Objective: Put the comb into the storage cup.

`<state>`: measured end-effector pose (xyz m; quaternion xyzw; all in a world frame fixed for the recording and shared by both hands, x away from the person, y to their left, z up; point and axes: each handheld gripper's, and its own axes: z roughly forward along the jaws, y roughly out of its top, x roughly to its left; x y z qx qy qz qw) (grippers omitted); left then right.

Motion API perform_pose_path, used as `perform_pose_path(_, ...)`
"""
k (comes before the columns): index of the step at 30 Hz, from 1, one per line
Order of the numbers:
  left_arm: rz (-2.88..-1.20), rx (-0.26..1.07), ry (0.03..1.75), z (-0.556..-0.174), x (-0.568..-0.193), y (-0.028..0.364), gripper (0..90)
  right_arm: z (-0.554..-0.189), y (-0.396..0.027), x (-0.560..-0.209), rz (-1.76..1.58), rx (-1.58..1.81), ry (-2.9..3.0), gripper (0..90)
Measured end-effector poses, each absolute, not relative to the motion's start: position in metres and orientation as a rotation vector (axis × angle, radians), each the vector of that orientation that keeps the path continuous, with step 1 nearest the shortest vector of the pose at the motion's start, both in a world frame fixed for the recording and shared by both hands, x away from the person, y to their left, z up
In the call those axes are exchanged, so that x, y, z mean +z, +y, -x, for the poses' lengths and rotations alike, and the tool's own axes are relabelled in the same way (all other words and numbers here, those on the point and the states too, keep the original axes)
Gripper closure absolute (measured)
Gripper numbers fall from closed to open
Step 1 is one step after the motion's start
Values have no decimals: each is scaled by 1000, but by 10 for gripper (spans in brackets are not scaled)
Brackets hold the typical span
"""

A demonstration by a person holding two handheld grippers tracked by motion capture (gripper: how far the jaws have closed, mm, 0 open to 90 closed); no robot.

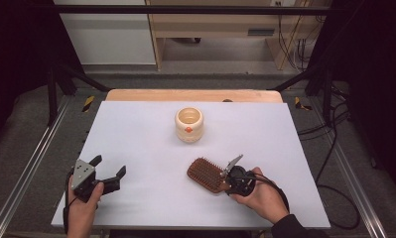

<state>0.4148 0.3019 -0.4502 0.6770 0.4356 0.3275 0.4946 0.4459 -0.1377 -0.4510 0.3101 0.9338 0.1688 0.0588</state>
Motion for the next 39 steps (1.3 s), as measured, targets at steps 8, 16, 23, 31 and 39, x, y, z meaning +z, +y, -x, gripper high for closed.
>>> perform_pose_path(8, -1633, 786, 1056, -414, -449, 302, 52, -446, -139, -447, -941, 580, 2760, 730)
perform_pose_path(16, -1561, 697, 1032, -415, -438, 294, 52, -450, -135, -437, -923, 740, 2620, 731)
perform_pose_path(23, -1555, 598, 926, -418, -419, 263, 51, -452, -132, -431, -897, 936, 2518, 731)
perform_pose_path(31, -1516, 438, 842, -427, -398, 216, 50, -453, -126, -423, -865, 1105, 2409, 731)
perform_pose_path(39, -1494, 335, 782, -437, -377, 178, 51, -452, -121, -417, -796, 1278, 2308, 731)
